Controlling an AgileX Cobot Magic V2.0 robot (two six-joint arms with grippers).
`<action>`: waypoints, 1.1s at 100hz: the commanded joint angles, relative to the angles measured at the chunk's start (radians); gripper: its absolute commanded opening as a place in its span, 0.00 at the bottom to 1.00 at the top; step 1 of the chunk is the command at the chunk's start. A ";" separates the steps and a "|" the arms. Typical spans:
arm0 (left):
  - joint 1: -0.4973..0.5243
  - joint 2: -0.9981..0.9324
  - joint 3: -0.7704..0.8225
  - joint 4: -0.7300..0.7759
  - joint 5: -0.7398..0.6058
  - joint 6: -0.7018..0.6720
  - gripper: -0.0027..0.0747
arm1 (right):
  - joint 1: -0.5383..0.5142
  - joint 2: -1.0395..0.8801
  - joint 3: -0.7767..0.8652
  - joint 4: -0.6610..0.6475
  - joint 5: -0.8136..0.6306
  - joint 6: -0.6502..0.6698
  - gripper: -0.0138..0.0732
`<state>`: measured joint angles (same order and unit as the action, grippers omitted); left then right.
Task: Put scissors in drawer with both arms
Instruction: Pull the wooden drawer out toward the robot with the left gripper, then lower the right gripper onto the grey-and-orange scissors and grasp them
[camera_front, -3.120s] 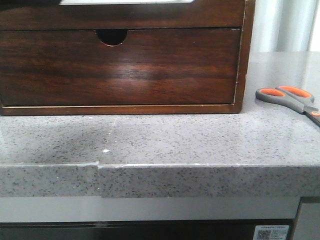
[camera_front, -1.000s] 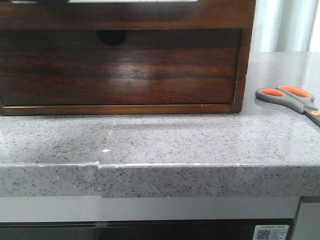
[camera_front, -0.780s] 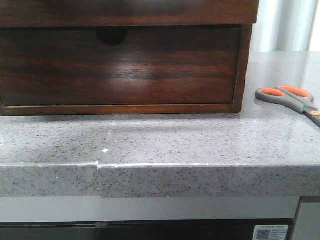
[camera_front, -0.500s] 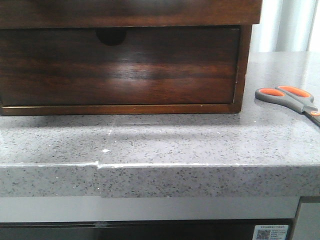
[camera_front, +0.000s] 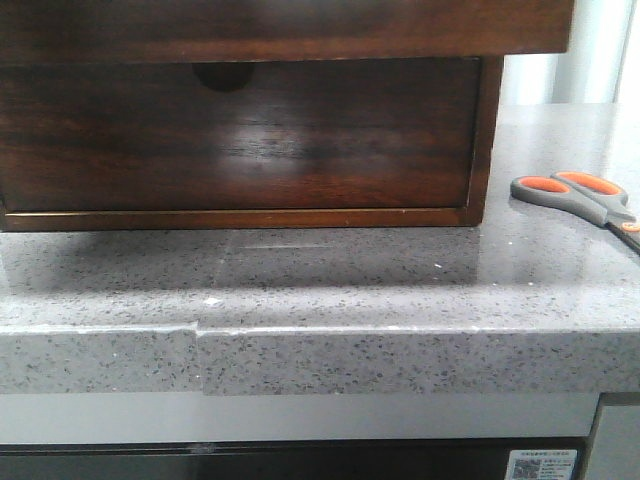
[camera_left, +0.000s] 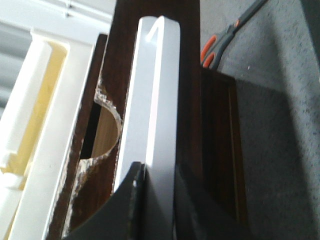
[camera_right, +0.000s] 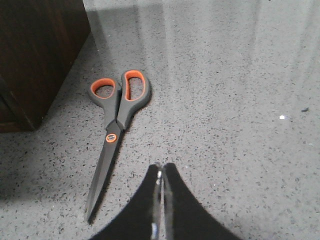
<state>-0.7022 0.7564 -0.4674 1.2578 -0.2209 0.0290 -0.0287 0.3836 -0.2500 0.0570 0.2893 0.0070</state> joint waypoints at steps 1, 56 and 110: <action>-0.008 -0.019 -0.029 -0.047 -0.121 -0.022 0.01 | 0.000 0.014 -0.036 -0.005 -0.071 -0.007 0.09; -0.008 -0.017 -0.029 -0.047 -0.069 -0.022 0.18 | 0.000 0.014 -0.036 -0.005 -0.071 -0.007 0.09; -0.008 -0.017 -0.029 0.003 -0.176 -0.022 0.33 | 0.000 0.014 -0.036 -0.005 -0.071 -0.007 0.09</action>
<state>-0.7022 0.7480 -0.4601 1.2871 -0.3458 0.0251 -0.0287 0.3836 -0.2500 0.0570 0.2893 0.0070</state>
